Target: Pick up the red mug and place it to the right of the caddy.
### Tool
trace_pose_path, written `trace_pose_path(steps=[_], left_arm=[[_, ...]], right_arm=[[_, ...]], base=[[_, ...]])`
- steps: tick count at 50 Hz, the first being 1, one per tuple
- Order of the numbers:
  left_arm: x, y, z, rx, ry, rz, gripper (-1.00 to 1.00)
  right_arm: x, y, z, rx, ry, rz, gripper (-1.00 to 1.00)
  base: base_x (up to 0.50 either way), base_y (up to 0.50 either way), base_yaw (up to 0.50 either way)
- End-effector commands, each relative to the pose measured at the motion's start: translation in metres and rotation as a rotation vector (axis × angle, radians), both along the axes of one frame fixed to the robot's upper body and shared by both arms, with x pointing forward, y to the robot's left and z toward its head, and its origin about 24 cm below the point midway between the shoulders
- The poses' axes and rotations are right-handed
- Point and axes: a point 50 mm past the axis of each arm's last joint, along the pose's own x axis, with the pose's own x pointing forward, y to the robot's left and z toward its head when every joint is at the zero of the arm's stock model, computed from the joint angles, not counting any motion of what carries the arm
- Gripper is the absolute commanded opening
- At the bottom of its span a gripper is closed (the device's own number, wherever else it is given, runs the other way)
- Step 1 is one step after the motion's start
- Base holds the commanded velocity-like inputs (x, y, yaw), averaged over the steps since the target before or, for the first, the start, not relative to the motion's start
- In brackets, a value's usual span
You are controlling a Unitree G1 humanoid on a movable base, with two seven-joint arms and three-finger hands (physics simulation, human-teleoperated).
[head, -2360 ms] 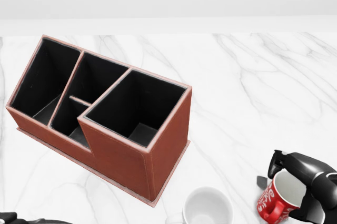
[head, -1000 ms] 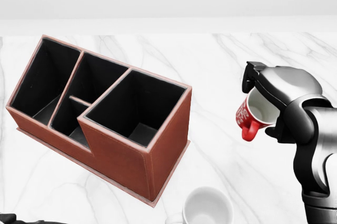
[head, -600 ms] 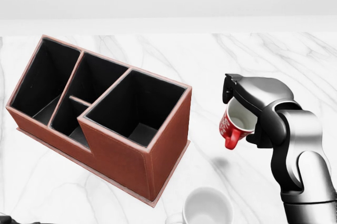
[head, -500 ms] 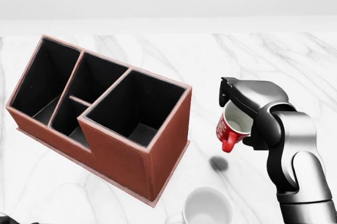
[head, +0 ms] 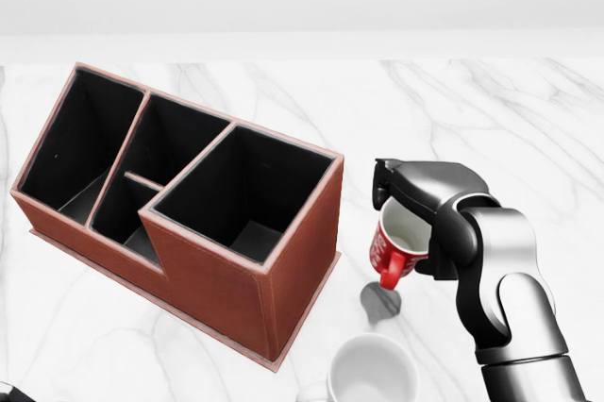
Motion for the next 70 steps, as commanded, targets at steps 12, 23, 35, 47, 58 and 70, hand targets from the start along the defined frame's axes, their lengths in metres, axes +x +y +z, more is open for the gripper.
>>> trace_pose_path(steps=[12,23,35,47,58,70], left_arm=[[-0.001,0.002,0.002,-0.011,-0.01,-0.003,1.0],[-0.001,0.003,0.003,-0.01,-0.018,0.002,1.0],[-0.002,0.004,0.002,-0.019,-0.012,-0.004,1.0],[-0.002,0.005,0.002,-0.027,-0.01,-0.004,1.0],[-0.003,0.005,0.002,-0.029,-0.008,-0.006,1.0],[-0.003,0.005,0.002,-0.033,-0.007,-0.008,1.0]], right_arm=[[0.003,0.004,-0.02,0.013,0.092,0.004,-1.0],[0.013,0.005,-0.032,0.047,0.176,0.008,-1.0],[0.014,0.009,-0.039,0.061,0.217,0.018,-1.0],[0.015,0.005,-0.043,0.062,0.236,0.008,-1.0],[0.019,0.01,-0.049,0.075,0.274,0.011,-1.0],[0.02,0.014,-0.056,0.086,0.264,0.01,-1.0]], base=[[0.0,0.0,0.0],[0.0,0.0,0.0],[0.0,0.0,0.0],[0.0,0.0,0.0],[0.0,0.0,0.0],[0.0,0.0,0.0]])
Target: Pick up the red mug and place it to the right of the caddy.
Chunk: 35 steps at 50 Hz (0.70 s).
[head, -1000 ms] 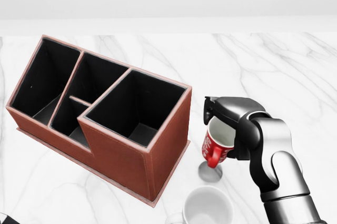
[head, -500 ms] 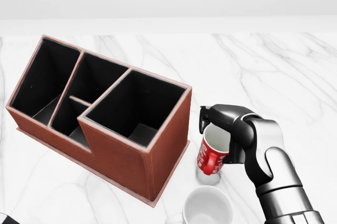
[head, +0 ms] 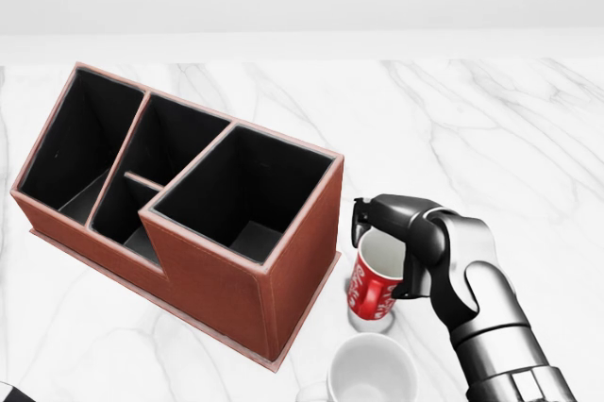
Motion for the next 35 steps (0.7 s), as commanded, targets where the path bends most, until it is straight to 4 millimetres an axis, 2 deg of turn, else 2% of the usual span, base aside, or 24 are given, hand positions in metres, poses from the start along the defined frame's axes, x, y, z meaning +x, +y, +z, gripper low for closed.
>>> trace_pose_path(steps=[1,14,35], left_arm=[[0.0,0.001,0.0,-0.004,0.0,-0.001,1.0],[0.0,0.001,0.001,-0.01,-0.003,-0.002,1.0],[0.0,0.001,0.0,-0.014,0.004,-0.01,1.0]], right_arm=[[0.002,0.003,-0.005,0.0,0.001,-0.004,-1.0],[-0.001,0.002,-0.015,-0.009,0.018,-0.013,-1.0],[0.006,-0.001,-0.017,-0.003,-0.027,-0.05,-1.0]], base=[[0.0,0.0,0.0],[0.0,0.0,0.0],[0.0,0.0,0.0]])
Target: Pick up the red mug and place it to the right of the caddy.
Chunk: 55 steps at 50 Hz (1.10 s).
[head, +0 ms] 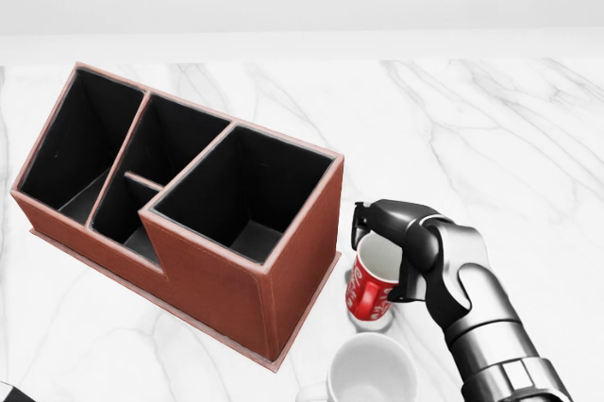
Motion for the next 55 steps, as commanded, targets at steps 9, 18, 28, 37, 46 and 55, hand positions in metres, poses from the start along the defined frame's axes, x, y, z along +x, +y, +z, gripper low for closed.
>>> trace_pose_path(steps=[9,18,28,37,46,55], left_arm=[[0.0,-0.001,-0.001,-0.006,0.007,-0.007,1.0],[0.0,-0.002,-0.001,-0.007,0.014,-0.012,1.0],[0.0,-0.001,-0.001,-0.006,0.014,-0.01,1.0],[0.0,-0.001,-0.001,-0.006,0.013,-0.012,1.0],[0.0,0.0,-0.001,-0.008,0.009,-0.011,1.0],[0.0,0.0,-0.001,-0.012,0.012,-0.013,1.0]], right_arm=[[0.007,-0.003,0.002,-0.019,-0.055,-0.031,-1.0],[0.012,-0.003,0.007,-0.024,-0.092,-0.042,-1.0],[0.012,-0.003,0.001,-0.039,-0.1,-0.051,-1.0],[0.011,0.0,-0.006,-0.044,-0.094,-0.052,-1.0],[0.009,0.003,-0.016,-0.038,-0.08,-0.062,-1.0],[0.008,0.005,-0.021,-0.035,-0.072,-0.066,-1.0]], base=[[0.0,0.0,0.0],[0.0,0.0,0.0],[0.0,0.0,0.0],[0.0,0.0,0.0],[0.0,0.0,0.0],[0.0,0.0,0.0]])
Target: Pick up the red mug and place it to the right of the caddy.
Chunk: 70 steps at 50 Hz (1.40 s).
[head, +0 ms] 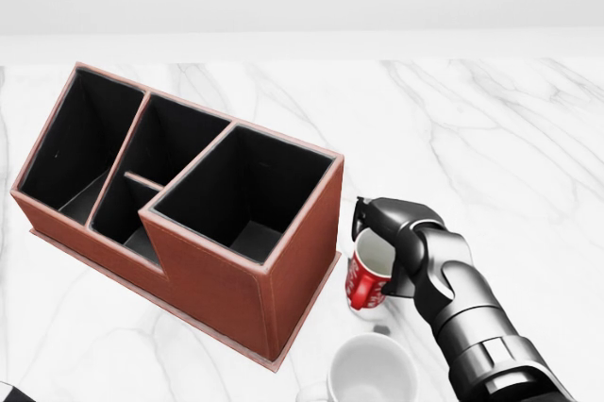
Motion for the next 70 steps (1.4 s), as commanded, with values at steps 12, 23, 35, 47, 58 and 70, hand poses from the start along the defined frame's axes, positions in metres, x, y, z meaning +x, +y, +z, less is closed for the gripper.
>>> trace_pose_path(steps=[12,23,35,47,58,70], left_arm=[[-0.001,0.001,-0.001,-0.011,0.01,-0.005,1.0],[0.0,0.001,-0.001,-0.013,0.013,-0.007,1.0],[-0.001,0.001,-0.001,-0.022,0.022,-0.014,1.0],[0.0,-0.001,-0.002,-0.017,0.027,-0.019,1.0],[0.0,-0.002,-0.001,-0.007,0.013,-0.014,1.0],[0.0,-0.003,-0.002,-0.009,0.021,-0.018,1.0]], right_arm=[[-0.005,-0.003,-0.016,-0.003,0.021,-0.032,-1.0],[-0.004,-0.005,-0.015,-0.001,0.013,-0.039,-0.84],[-0.006,-0.008,-0.016,-0.013,0.026,-0.034,1.0],[-0.006,-0.019,-0.012,-0.029,0.019,-0.049,1.0],[0.006,-0.028,0.015,-0.04,-0.023,-0.049,1.0],[0.019,-0.039,0.057,-0.049,-0.083,-0.051,1.0]], base=[[0.0,0.0,0.0],[0.0,0.0,0.0],[0.0,0.0,0.0],[0.0,0.0,0.0],[0.0,0.0,0.0],[0.0,0.0,0.0]])
